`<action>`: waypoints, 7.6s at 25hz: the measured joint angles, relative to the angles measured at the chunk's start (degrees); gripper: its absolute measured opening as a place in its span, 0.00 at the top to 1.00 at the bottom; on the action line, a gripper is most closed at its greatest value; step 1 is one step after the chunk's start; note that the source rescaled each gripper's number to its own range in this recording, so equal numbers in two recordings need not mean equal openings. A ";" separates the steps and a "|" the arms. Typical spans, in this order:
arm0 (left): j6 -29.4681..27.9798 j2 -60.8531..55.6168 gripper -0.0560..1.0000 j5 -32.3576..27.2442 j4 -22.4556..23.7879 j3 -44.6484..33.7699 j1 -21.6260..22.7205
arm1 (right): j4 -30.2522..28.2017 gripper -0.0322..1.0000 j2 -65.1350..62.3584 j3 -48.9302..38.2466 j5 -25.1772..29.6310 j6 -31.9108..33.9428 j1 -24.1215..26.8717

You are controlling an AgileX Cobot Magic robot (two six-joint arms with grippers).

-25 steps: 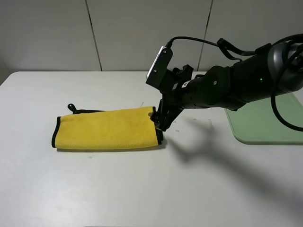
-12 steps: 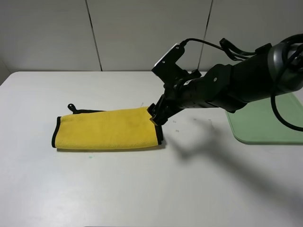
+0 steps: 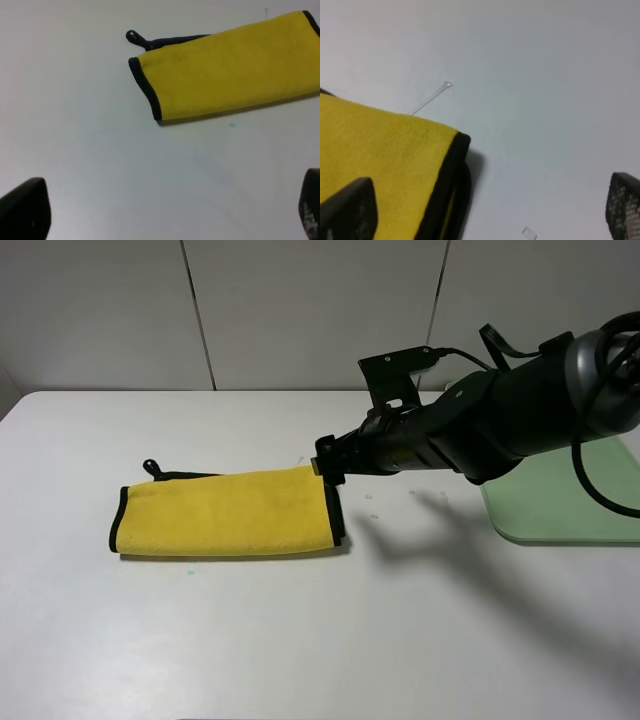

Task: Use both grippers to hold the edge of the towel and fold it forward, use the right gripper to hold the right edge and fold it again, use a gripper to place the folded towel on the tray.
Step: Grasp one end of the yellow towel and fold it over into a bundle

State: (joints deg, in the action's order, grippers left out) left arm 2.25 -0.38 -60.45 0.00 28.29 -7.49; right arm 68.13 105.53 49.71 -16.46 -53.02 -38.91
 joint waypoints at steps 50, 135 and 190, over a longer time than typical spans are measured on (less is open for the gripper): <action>0.00 -0.04 0.00 0.00 0.00 0.00 0.00 | 2.08 0.00 7.90 -0.06 -5.60 9.09 -4.29; 0.00 -0.04 0.00 0.00 0.00 0.00 0.00 | -28.64 0.93 -1.34 1.42 23.83 13.70 31.98; 0.00 -0.04 0.00 0.00 0.00 0.00 0.00 | -24.92 0.45 0.33 1.42 13.55 35.58 9.49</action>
State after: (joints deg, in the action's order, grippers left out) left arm 2.25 -0.42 -60.45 0.00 28.29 -7.49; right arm 43.21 105.86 51.13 -2.91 -17.44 -29.42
